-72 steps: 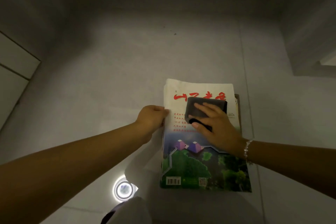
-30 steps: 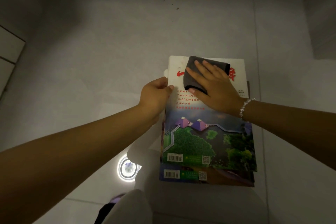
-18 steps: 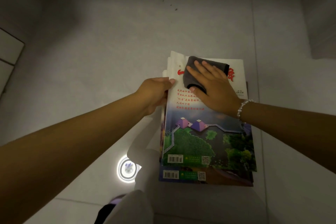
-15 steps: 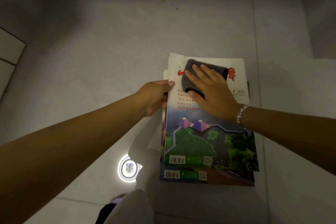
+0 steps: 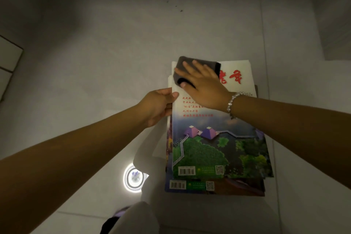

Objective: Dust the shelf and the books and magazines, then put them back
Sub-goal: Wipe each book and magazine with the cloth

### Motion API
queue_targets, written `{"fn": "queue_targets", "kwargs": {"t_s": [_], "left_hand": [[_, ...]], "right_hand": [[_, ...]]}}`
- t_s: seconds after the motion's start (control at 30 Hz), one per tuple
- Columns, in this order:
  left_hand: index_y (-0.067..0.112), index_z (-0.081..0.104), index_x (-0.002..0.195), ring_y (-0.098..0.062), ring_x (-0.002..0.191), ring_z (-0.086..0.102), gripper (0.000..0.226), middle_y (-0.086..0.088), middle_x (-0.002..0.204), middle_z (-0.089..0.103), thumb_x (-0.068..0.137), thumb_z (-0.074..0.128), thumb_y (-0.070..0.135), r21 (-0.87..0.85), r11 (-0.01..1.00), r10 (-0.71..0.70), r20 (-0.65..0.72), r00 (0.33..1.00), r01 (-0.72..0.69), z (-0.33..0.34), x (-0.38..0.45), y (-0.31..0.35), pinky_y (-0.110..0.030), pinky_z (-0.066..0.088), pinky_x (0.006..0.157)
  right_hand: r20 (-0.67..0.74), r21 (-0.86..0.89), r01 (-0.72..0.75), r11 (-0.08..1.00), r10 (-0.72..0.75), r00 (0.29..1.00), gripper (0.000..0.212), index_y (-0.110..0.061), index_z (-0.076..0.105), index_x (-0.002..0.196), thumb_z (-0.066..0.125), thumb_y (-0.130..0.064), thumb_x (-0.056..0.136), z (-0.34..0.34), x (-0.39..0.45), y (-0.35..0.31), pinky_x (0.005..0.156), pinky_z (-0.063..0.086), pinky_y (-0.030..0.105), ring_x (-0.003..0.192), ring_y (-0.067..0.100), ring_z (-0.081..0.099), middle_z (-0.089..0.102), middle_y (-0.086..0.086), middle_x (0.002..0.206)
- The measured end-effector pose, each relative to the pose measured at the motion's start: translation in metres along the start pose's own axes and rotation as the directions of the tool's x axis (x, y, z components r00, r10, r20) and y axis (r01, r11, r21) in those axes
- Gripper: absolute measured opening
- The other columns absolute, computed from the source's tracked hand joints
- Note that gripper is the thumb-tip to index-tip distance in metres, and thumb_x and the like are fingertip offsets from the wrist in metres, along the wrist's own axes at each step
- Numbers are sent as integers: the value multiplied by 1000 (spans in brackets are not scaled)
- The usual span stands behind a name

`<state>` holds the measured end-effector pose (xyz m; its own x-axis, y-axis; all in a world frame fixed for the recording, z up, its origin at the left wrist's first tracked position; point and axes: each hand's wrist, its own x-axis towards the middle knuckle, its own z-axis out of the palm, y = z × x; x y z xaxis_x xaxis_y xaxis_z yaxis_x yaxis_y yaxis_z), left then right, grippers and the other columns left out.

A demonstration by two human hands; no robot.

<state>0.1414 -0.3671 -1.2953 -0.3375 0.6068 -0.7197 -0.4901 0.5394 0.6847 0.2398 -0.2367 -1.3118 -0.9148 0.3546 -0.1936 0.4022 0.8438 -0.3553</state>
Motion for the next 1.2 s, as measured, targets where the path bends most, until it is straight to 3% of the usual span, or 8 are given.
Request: {"fn": "queue_targets", "kwargs": {"t_s": [0.17,0.33,0.53,0.77,0.93,1.0,1.1,1.2], "left_hand": [[3,57,125,-20,89,67,30,-10,107,68,98,48,10,34,999,15,-64,998,-13,2,4,-3,-28,55,77],[3,56,129,-21,89,67,32,-9,109,67,98,48,11,101,995,15,-95,995,-5,3,3,0,-30,55,77],[4,58,124,-16,82,67,29,-11,108,68,99,47,11,47,999,4,-82,997,0,4,3,-1,-23,56,68],[6,56,129,-17,83,67,32,-7,106,67,99,47,12,82,997,6,-122,992,4,6,2,-1,-27,56,67],[4,58,126,-18,83,67,30,-7,102,69,99,47,12,43,999,-3,-94,996,7,6,-2,0,-26,57,70],[5,57,127,-21,90,66,31,-9,112,67,99,46,12,67,998,-7,-92,996,14,6,-2,0,-33,56,80],[6,56,129,-24,96,65,32,-10,120,66,99,47,13,86,996,-8,-102,995,17,6,0,1,-40,53,89],[7,56,129,-22,92,66,32,-9,118,67,99,47,13,88,996,-4,-98,995,13,4,1,0,-38,55,84]], "right_hand": [[56,-68,108,992,-105,993,49,-35,11,150,24,-38,102,-7,-5,21,115,-8,32,146,15,-3,4,-6,159],[-10,-71,-178,981,178,984,50,-32,11,150,20,-40,102,-7,9,17,117,-2,40,147,22,2,8,-2,159],[62,-87,196,977,-191,980,54,-35,15,149,17,-45,97,-5,-14,22,114,-10,32,147,18,-2,8,-8,158],[-72,-130,-133,982,124,990,54,-28,11,151,19,-43,100,3,-11,20,116,-7,38,147,23,-1,6,-2,159],[-1,-191,199,961,-203,979,61,-26,22,149,16,-50,93,6,-44,40,116,2,39,144,19,8,17,-2,155],[-57,-199,114,973,-128,990,61,-25,22,149,18,-49,93,1,-45,63,116,6,42,144,22,11,19,1,155],[-188,-69,-236,969,219,957,64,-20,25,149,18,-49,92,-4,-43,82,116,11,45,144,31,18,26,9,155],[-226,-85,-176,981,153,962,65,-19,32,147,18,-50,91,7,-60,67,114,14,51,141,37,23,32,11,152]]}}
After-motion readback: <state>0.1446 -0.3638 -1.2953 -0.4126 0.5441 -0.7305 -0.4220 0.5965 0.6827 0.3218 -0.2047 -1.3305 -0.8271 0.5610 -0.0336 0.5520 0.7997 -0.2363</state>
